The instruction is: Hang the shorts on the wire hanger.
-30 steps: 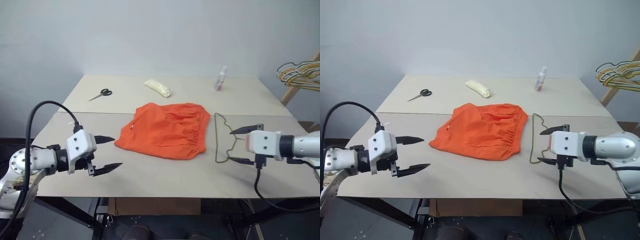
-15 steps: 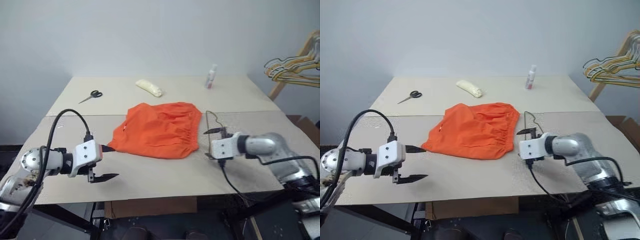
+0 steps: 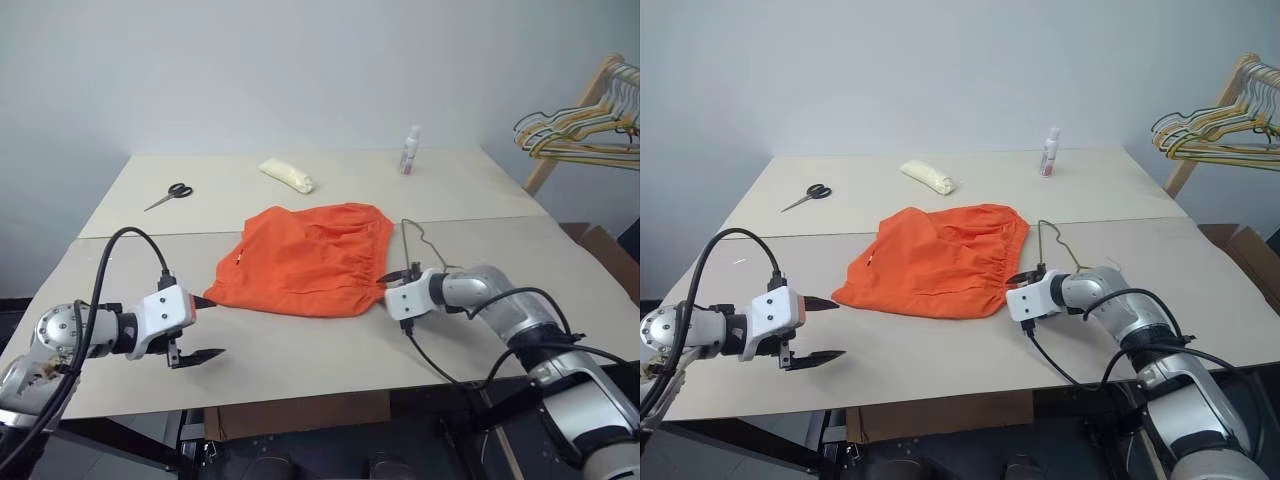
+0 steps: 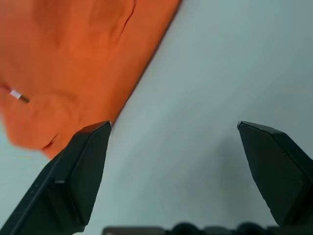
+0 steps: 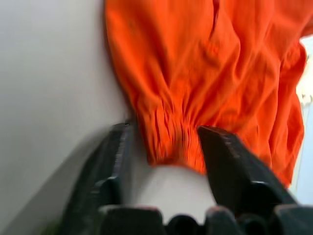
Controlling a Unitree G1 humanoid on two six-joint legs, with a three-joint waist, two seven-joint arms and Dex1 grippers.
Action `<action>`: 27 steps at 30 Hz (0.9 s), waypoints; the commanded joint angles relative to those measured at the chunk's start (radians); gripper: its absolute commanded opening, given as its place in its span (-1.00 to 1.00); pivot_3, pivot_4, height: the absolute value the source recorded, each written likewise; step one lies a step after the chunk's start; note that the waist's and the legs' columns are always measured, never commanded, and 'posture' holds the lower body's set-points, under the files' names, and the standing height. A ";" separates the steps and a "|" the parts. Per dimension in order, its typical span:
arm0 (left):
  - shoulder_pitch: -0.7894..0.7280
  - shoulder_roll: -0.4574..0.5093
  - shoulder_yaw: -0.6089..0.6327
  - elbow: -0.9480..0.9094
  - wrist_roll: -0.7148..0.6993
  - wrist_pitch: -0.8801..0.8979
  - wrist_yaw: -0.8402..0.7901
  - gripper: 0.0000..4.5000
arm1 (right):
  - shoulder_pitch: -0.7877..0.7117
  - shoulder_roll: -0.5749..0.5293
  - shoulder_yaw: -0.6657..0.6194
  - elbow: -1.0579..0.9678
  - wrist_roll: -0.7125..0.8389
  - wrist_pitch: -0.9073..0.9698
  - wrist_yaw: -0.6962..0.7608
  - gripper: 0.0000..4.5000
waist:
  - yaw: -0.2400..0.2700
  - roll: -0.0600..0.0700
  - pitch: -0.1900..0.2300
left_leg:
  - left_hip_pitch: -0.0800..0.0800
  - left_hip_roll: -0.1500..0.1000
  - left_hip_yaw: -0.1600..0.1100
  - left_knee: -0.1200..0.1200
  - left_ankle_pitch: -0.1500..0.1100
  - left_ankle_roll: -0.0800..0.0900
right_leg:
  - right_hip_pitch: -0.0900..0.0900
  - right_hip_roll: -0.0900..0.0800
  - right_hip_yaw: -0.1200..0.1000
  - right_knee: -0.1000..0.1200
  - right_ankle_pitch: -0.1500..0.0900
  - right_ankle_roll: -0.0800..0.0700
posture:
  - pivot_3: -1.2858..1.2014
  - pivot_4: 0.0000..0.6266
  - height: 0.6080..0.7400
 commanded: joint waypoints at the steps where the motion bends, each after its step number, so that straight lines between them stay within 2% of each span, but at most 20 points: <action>1: -0.080 -0.008 -0.010 0.072 0.027 -0.048 0.008 1.00 | -0.054 0.020 0.005 0.048 -0.020 -0.033 -0.041 -0.54 | 0.004 0.000 0.000 | 0.000 0.000 0.000 0.000 0.000 0.000 | 0.000 0.000 0.000 0.000 0.000 0.000 | 0.21 -1.00 1.00; 4: -0.161 -0.008 -0.054 0.184 0.076 -0.129 -0.012 1.00 | -0.069 0.028 0.016 0.079 -0.041 -0.044 -0.060 -0.99 | 0.007 0.000 0.000 | 0.000 -0.001 -0.001 -0.001 0.001 -0.001 | 0.000 0.000 -0.001 0.007 0.000 0.000 | 0.21 -1.00 1.00; 10: -0.353 -0.025 -0.154 0.479 0.179 -0.349 -0.057 1.00 | -0.063 0.026 0.014 0.073 -0.032 -0.046 -0.058 -0.99 | 0.000 0.000 0.000 | 0.001 -0.001 -0.001 -0.002 0.001 -0.002 | -0.001 0.000 -0.001 0.010 -0.001 -0.002 | 0.20 -1.00 1.00; 16: -0.580 -0.112 -0.241 0.828 0.243 -0.538 -0.125 1.00 | -0.040 0.023 -0.001 0.037 -0.023 -0.015 -0.064 -0.99 | -0.005 0.000 0.000 | 0.003 -0.001 0.000 -0.002 0.002 -0.002 | 0.000 0.000 -0.001 0.011 -0.002 -0.003 | 0.17 -1.00 1.00; 20: -0.683 -0.156 -0.317 0.992 0.379 -0.652 -0.035 1.00 | -0.022 0.018 -0.005 0.004 -0.018 -0.001 -0.059 -0.99 | -0.009 -0.001 -0.001 | 0.002 -0.001 0.000 -0.002 0.002 -0.002 | 0.000 0.000 -0.001 0.011 -0.002 -0.003 | 0.16 -1.00 1.00; 24: -0.751 -0.211 -0.343 1.119 0.423 -0.673 -0.005 1.00 | 0.005 0.007 -0.015 -0.049 -0.002 0.021 -0.044 -0.99 | -0.017 -0.001 -0.001 | 0.002 -0.001 0.000 -0.001 0.001 -0.001 | 0.000 0.000 -0.001 0.011 -0.002 -0.002 | 0.15 -1.00 1.00; 27: -0.791 -0.236 -0.373 1.193 0.489 -0.683 0.079 0.71 | 0.022 0.000 -0.024 -0.073 0.000 0.037 -0.040 -1.00 | -0.020 -0.001 -0.001 | 0.003 -0.001 0.000 -0.001 0.001 0.000 | 0.001 0.000 -0.001 0.012 -0.002 -0.002 | 0.14 -1.00 1.00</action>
